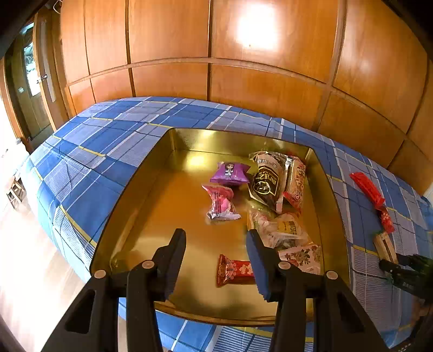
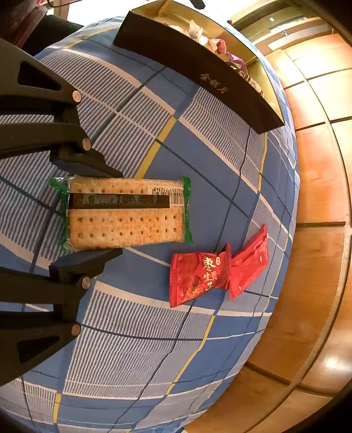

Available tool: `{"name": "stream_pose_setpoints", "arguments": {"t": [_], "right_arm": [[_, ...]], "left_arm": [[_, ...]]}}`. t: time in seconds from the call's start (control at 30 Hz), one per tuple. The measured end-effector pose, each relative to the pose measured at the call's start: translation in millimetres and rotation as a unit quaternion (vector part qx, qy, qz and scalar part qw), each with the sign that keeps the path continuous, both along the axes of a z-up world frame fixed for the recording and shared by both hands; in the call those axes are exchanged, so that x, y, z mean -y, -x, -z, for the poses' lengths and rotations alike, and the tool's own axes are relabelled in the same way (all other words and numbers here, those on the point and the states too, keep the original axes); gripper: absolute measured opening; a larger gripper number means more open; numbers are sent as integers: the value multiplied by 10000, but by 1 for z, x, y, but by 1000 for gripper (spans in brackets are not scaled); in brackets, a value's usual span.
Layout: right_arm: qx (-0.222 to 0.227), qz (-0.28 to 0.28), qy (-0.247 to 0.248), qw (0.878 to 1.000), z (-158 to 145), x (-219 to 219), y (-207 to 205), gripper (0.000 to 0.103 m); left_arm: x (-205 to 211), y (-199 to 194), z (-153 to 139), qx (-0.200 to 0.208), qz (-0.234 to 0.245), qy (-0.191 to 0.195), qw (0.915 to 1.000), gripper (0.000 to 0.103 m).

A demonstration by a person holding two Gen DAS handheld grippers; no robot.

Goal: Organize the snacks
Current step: 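Lower the pink candy into the gold tray and open the left tool, then carry the cracker packet into the gold tray and release it with the right tool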

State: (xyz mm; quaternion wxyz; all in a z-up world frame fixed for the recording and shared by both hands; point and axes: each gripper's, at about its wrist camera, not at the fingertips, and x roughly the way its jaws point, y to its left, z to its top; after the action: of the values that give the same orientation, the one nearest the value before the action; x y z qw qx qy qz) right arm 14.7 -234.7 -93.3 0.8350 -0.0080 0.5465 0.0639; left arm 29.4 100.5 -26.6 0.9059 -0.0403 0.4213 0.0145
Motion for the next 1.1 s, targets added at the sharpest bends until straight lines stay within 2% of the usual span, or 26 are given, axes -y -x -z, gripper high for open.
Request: {"name": "stream_pose_setpoints", "arguments": {"t": [0.4, 0.57, 0.7, 0.8, 0.93, 1.1], "right_arm": [[61, 10, 45, 10000, 0, -6, 2, 47], [-44, 136, -702, 9974, -7, -1, -2, 47], [129, 164, -1166, 9930, -28, -9, -7, 47], [394, -221, -1310, 9904, -56, -35, -11, 47], [636, -1007, -1476, 9819, -88, -93, -20, 47], [556, -1929, -1555, 9672, -98, -178, -37, 47]], "left_arm": [[-13, 5, 4, -30, -159, 102, 9998, 48], [-23, 5, 6, -54, -289, 130, 9995, 48], [-38, 5, 4, -8, -511, 138, 9986, 48], [-53, 6, 3, 21, -738, 125, 9972, 48], [-68, 8, 5, 13, -983, 157, 9950, 48], [-80, 11, 6, 31, -1110, 184, 9936, 48]]}}
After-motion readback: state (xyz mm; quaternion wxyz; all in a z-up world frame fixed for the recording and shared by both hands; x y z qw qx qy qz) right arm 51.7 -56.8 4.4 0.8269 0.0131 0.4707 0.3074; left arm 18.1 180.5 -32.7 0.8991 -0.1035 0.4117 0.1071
